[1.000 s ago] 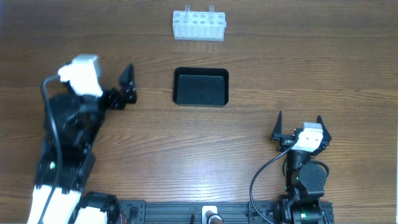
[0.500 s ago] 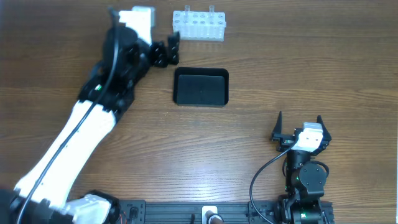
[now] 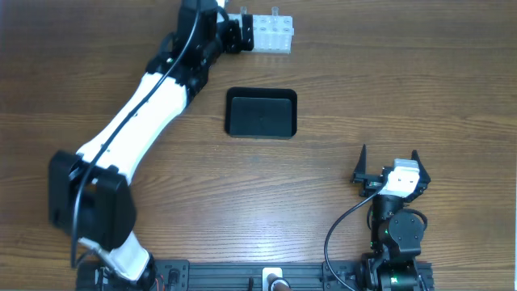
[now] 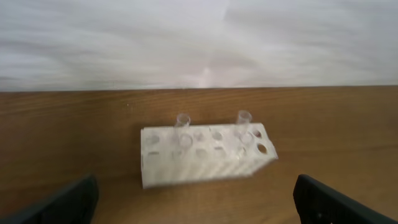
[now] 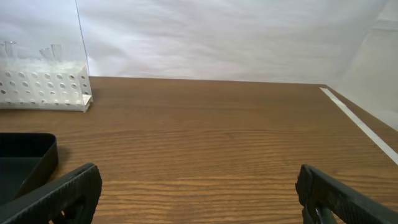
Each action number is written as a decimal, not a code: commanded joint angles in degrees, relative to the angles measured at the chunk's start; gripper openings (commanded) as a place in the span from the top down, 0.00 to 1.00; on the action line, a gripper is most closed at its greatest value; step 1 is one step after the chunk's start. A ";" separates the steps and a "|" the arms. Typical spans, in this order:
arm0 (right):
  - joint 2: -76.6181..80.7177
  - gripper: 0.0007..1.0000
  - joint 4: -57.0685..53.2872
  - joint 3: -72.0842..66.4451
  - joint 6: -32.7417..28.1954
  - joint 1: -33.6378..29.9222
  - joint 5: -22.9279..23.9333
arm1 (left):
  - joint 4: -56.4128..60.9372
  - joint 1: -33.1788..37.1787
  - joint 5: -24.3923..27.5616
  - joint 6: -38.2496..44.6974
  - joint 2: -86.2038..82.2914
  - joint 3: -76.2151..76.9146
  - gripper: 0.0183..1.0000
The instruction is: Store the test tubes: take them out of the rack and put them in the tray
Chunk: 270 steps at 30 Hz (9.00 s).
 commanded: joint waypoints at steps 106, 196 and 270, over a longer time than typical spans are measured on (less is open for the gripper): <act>-0.50 0.01 -0.24 -0.28 0.17 -0.26 -0.09 | 5.40 -0.83 -1.40 3.65 16.96 16.44 0.92; -0.50 0.01 -0.24 -0.28 0.17 -0.26 -0.09 | -42.47 -3.39 5.75 -6.71 21.27 16.33 0.75; -0.50 0.01 -0.24 -0.28 0.17 -0.26 -0.09 | -0.87 -0.76 -4.83 6.40 31.30 27.69 0.39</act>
